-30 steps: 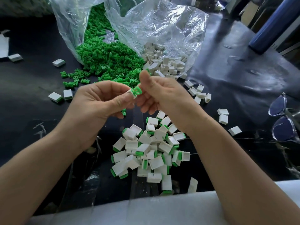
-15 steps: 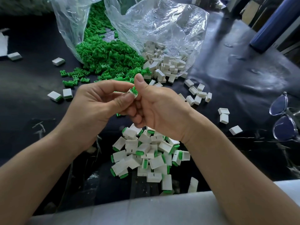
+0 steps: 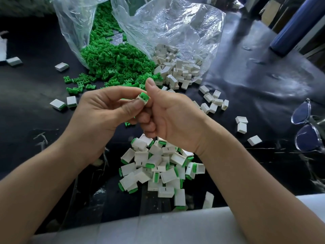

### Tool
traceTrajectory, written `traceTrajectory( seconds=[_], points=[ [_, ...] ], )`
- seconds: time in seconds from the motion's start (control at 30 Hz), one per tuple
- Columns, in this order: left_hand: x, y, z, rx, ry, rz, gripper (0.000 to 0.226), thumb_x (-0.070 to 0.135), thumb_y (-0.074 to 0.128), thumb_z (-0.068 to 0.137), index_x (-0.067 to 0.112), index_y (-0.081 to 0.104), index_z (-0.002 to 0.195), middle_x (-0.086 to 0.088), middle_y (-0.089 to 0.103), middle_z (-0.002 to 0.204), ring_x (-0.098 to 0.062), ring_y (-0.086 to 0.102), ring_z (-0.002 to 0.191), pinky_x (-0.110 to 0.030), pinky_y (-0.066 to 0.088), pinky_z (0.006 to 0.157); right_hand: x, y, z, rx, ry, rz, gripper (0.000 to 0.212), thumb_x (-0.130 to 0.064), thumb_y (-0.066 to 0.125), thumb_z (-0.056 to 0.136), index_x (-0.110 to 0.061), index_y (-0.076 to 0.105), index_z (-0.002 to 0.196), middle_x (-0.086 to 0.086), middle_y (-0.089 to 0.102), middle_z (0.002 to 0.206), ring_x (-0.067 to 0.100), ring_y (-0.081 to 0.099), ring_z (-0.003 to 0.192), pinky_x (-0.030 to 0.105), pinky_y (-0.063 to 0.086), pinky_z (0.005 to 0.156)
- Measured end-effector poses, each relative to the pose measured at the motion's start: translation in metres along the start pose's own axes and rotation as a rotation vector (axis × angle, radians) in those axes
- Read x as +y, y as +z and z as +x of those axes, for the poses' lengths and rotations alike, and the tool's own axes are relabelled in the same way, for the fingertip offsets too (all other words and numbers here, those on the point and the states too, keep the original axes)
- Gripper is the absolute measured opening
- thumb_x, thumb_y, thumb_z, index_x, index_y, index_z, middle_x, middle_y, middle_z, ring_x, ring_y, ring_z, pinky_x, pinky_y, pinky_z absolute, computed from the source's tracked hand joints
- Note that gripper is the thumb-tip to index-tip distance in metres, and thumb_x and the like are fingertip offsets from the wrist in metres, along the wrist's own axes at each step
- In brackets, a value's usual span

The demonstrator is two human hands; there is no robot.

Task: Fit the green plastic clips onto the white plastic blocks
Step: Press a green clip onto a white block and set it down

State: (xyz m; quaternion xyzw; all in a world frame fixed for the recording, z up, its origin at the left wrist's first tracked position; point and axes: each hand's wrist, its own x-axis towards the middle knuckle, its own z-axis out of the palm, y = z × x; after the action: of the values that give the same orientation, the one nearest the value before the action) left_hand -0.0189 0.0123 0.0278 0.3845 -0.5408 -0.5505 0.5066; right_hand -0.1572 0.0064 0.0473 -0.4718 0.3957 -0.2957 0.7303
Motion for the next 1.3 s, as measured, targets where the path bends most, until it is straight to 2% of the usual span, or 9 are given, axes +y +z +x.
traceTrajectory(
  seconds=[0.07,0.17,0.57,0.63,0.7,0.8,0.9,1.03,1.3],
  points=[
    [0.000,-0.002,0.000,0.003,-0.019,0.019,0.021,0.009,0.075,0.065,0.014,0.074,0.086,-0.001,0.069,0.064,-0.014,0.063,0.057,-0.024,0.053,0.060,-0.001,0.000,0.000,-0.005,0.008,0.014,0.046,-0.041,0.023,0.098,-0.013,0.046,0.070,0.002,0.035,0.060,0.011,0.029,0.052,0.024,0.025,0.054],
    [0.000,-0.004,0.000,0.016,-0.055,0.015,0.019,0.018,0.063,0.070,0.014,0.075,0.085,-0.003,0.070,0.069,-0.017,0.065,0.062,-0.028,0.053,0.064,0.000,-0.001,0.000,0.018,0.017,-0.019,0.044,-0.041,0.027,0.097,-0.011,0.044,0.071,0.003,0.036,0.061,0.012,0.030,0.051,0.023,0.026,0.052],
    [0.002,-0.002,0.001,-0.006,-0.074,0.012,0.020,0.010,0.056,0.069,0.014,0.076,0.068,-0.009,0.068,0.061,-0.023,0.065,0.057,-0.028,0.056,0.062,0.003,-0.001,0.000,0.057,-0.067,-0.237,0.040,-0.032,0.033,0.099,-0.012,0.049,0.069,0.002,0.042,0.060,0.013,0.036,0.053,0.026,0.029,0.054],
    [0.002,-0.001,0.001,-0.012,-0.077,-0.026,0.021,0.007,0.055,0.068,0.010,0.075,0.068,-0.011,0.067,0.060,-0.024,0.064,0.054,-0.026,0.055,0.057,0.005,0.001,0.000,0.074,-0.095,-0.298,0.040,-0.031,0.032,0.099,-0.006,0.053,0.076,0.002,0.039,0.061,0.013,0.035,0.054,0.026,0.029,0.053],
    [0.001,0.000,0.001,-0.021,-0.075,-0.064,0.022,0.004,0.053,0.069,0.006,0.074,0.068,-0.012,0.066,0.059,-0.024,0.064,0.052,-0.025,0.054,0.054,0.007,0.002,0.001,0.105,-0.110,-0.333,0.041,-0.028,0.031,0.100,0.001,0.058,0.100,0.001,0.036,0.062,0.012,0.033,0.054,0.024,0.029,0.052],
    [0.001,0.002,0.000,-0.022,-0.063,-0.099,0.022,-0.001,0.056,0.067,0.008,0.075,0.066,-0.010,0.067,0.059,-0.019,0.064,0.051,-0.023,0.053,0.052,0.010,0.003,0.003,0.127,-0.124,-0.341,0.040,-0.025,0.029,0.101,-0.003,0.054,0.123,-0.009,0.043,0.053,0.004,0.038,0.049,0.016,0.029,0.051],
    [0.002,0.005,0.000,-0.009,-0.056,-0.132,0.020,0.003,0.056,0.064,0.009,0.075,0.063,-0.008,0.067,0.059,-0.016,0.063,0.050,-0.020,0.052,0.051,0.010,0.005,0.003,0.147,-0.140,-0.390,0.039,-0.023,0.029,0.101,-0.005,0.053,0.126,-0.022,0.048,0.043,-0.009,0.046,0.047,0.008,0.034,0.051],
    [0.001,0.006,-0.001,0.015,-0.068,-0.160,0.023,0.004,0.052,0.061,0.008,0.074,0.061,-0.009,0.067,0.058,-0.017,0.064,0.050,-0.019,0.051,0.050,0.012,0.008,0.006,0.239,-0.138,-0.490,0.041,-0.027,0.031,0.100,-0.005,0.055,0.124,-0.017,0.040,0.065,-0.003,0.038,0.060,0.015,0.028,0.060],
    [-0.002,0.006,0.000,0.077,-0.105,-0.181,0.021,0.004,0.054,0.059,0.007,0.074,0.062,-0.006,0.069,0.062,-0.013,0.063,0.054,-0.019,0.051,0.050,0.016,0.009,0.009,0.289,-0.172,-0.542,0.038,-0.028,0.033,0.100,-0.006,0.056,0.120,-0.018,0.037,0.064,-0.005,0.034,0.059,0.017,0.026,0.057]
  ],
)
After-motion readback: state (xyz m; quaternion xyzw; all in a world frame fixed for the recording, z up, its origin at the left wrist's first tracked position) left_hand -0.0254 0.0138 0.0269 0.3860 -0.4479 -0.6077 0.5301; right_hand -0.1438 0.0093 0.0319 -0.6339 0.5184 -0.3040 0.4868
